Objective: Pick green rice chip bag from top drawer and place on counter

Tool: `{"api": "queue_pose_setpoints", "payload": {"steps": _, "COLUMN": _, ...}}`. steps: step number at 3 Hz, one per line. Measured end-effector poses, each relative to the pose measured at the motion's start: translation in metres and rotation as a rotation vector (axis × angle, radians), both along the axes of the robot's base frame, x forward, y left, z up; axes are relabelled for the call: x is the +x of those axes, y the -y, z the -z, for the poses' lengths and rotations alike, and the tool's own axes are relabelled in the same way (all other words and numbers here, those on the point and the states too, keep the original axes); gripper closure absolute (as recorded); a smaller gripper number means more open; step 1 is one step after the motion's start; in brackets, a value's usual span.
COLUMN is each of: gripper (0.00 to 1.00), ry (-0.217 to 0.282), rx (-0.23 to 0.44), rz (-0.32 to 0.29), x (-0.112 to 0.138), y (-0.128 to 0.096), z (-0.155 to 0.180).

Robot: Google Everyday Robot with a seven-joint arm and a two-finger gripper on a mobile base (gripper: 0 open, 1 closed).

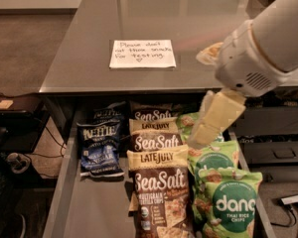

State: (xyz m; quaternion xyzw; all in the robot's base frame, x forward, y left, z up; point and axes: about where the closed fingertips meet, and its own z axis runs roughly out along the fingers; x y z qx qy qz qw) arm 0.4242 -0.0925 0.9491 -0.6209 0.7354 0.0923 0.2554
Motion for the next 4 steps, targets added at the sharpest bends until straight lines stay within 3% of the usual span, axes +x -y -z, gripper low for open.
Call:
{"api": "queue_pose_setpoints", "payload": {"steps": 1, "gripper": 0.00, "ry": 0.000, "rx": 0.051, "rz": 0.005, "x": 0.005, "y": -0.068, "z": 0.027}}
{"api": "queue_pose_setpoints", "payload": {"steps": 2, "gripper": 0.00, "ry": 0.000, "rx": 0.051, "rz": 0.003, "x": 0.005, "y": -0.068, "z": 0.027}}
{"api": "queue_pose_setpoints", "payload": {"steps": 3, "gripper": 0.00, "ry": 0.022, "rx": 0.040, "rz": -0.052, "x": 0.011, "y": -0.088, "z": 0.059}}
{"api": "queue_pose_setpoints", "payload": {"steps": 4, "gripper": 0.00, "ry": 0.049, "rx": 0.050, "rz": -0.122, "x": 0.023, "y": -0.124, "z": 0.101}}
